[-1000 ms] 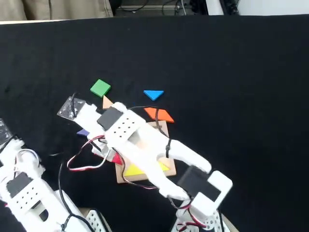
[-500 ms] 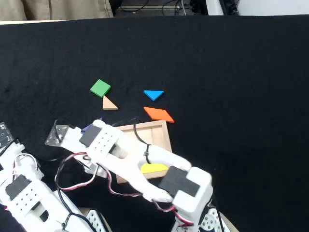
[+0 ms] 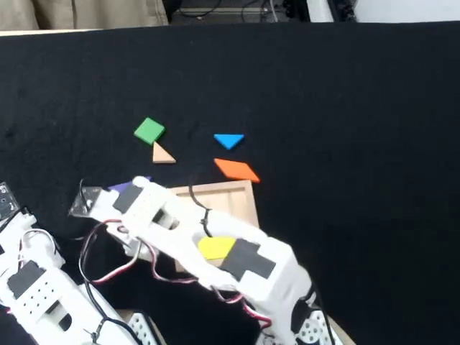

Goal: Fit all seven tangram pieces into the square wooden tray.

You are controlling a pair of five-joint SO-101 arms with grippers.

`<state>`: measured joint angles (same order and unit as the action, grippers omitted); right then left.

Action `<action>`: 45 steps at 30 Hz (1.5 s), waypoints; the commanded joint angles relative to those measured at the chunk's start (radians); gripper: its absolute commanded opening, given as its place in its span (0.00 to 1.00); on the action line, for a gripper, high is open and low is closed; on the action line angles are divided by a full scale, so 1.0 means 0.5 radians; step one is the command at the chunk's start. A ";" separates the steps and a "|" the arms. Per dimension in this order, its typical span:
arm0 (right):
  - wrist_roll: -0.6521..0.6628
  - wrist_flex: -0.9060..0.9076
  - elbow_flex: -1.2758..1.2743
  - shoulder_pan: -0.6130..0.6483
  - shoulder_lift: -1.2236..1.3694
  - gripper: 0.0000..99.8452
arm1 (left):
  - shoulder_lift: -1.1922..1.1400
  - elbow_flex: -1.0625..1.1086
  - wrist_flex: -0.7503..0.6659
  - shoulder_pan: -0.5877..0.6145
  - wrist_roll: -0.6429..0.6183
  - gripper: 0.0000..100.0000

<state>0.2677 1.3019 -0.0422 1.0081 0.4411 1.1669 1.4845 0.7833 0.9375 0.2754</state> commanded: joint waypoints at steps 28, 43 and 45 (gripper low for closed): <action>0.138 0.362 -0.308 -1.912 -1.468 0.05 | -0.006 -0.799 0.884 -1.898 -0.282 0.21; -0.117 -0.430 -1.045 -1.946 -1.468 0.05 | -1.375 -1.180 0.660 -1.508 -0.043 0.26; -0.117 -0.439 -1.057 -1.946 -1.462 0.05 | -1.381 -1.174 0.565 -1.524 -0.034 0.26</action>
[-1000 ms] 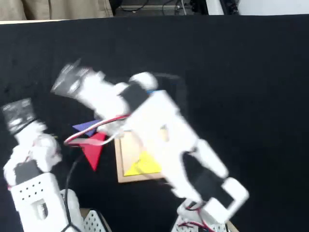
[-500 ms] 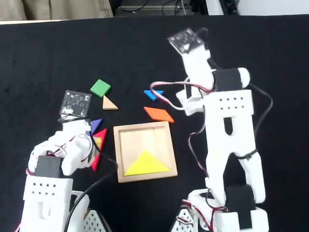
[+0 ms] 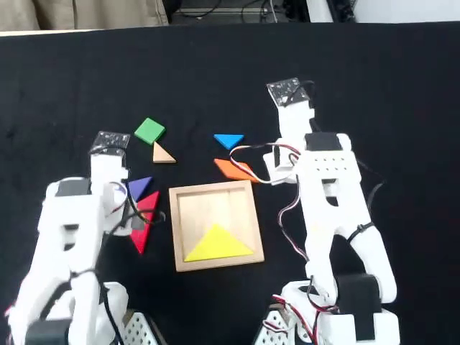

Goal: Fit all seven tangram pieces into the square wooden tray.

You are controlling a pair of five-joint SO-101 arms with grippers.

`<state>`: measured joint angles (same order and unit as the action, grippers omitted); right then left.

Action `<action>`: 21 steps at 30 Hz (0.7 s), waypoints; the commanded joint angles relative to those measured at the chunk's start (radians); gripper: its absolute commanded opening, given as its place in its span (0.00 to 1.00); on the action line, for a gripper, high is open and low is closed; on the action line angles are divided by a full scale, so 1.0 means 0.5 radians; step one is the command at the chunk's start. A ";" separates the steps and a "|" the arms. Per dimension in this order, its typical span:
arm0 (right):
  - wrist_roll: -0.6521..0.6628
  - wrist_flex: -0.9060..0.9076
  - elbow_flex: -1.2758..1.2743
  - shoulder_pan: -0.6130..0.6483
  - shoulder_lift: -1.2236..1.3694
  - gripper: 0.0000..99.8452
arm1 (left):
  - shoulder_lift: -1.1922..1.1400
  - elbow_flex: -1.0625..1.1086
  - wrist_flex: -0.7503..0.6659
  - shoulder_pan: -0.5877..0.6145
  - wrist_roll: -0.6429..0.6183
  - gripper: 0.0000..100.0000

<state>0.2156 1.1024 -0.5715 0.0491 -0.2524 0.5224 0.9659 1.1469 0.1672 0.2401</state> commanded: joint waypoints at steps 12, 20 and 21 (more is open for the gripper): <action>0.000 -0.166 -0.112 -0.025 -0.069 0.05 | -0.117 -0.094 -0.239 -0.127 0.098 0.26; 0.003 -0.178 -0.127 -0.028 -0.069 0.05 | -0.117 0.060 -0.399 -0.121 0.107 0.26; 0.003 -0.178 -0.127 -0.021 -0.069 0.05 | -0.117 0.063 -0.396 -0.118 0.107 0.26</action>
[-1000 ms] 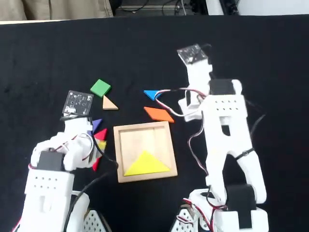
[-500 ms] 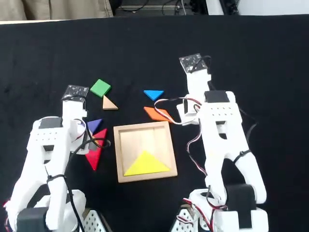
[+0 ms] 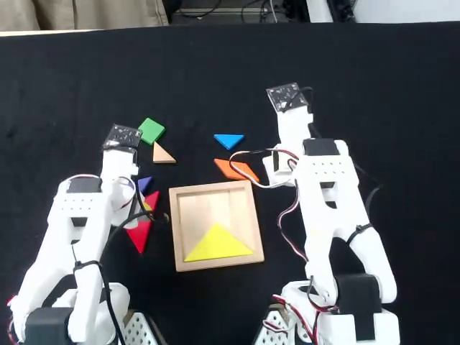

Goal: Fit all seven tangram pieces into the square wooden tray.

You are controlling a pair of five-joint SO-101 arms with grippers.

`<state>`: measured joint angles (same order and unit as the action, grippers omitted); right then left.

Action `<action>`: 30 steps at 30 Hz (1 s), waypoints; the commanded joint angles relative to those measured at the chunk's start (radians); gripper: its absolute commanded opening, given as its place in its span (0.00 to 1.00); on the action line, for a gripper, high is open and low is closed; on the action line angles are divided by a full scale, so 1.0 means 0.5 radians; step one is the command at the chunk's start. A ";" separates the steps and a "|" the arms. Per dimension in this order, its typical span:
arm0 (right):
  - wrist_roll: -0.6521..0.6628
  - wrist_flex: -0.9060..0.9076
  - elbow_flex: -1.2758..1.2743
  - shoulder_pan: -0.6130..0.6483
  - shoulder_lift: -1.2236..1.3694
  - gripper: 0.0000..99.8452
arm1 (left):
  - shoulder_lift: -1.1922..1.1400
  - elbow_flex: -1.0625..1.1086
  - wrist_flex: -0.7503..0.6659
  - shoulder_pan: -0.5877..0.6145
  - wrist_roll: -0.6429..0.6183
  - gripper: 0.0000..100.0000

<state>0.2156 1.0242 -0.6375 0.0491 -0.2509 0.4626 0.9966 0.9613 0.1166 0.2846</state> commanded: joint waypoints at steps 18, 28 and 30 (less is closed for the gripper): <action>0.003 -0.025 -0.020 -0.018 -0.069 0.05 | -0.638 -0.397 0.064 0.011 0.009 0.26; 0.003 -0.025 -0.020 -0.018 -0.069 0.05 | -0.338 -0.413 0.292 0.026 0.006 0.30; 0.003 -0.025 -0.020 -0.018 -0.069 0.05 | -0.261 -0.413 0.347 0.038 -0.018 0.33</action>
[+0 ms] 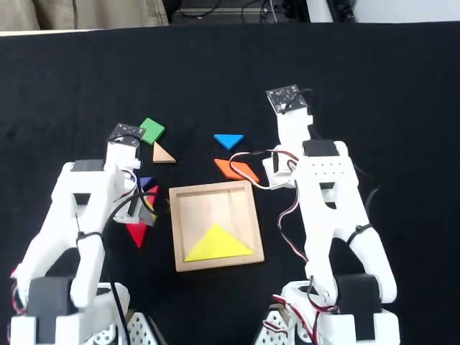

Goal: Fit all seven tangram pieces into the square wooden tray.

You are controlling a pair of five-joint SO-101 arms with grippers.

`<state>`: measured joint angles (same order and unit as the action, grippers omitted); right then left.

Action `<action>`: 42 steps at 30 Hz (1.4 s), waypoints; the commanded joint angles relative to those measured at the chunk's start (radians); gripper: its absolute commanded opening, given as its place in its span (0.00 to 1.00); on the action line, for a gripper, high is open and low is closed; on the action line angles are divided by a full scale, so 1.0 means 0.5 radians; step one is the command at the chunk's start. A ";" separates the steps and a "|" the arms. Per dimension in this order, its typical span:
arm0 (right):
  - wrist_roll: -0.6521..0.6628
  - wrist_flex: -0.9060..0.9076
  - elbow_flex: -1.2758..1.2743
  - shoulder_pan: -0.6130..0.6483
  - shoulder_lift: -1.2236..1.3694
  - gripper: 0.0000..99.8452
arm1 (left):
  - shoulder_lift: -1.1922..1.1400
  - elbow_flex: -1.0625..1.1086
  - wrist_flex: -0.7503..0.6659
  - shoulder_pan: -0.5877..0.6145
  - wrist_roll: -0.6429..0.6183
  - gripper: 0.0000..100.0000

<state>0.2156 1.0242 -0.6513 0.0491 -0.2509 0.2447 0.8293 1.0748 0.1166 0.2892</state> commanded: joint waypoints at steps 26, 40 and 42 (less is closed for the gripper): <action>0.003 -0.018 0.005 -0.018 -0.069 0.05 | -0.193 -0.195 -0.153 0.069 0.267 0.34; 0.003 -0.015 0.005 -0.018 -0.069 0.05 | -0.411 -0.278 -0.138 0.051 0.264 0.33; 0.003 -0.025 -0.008 -0.018 -0.069 0.05 | -0.420 -0.287 -0.138 0.038 0.264 0.31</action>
<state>0.2156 1.0242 -0.6529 0.0491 -0.2509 0.0376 0.7419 1.0073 0.1504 0.4150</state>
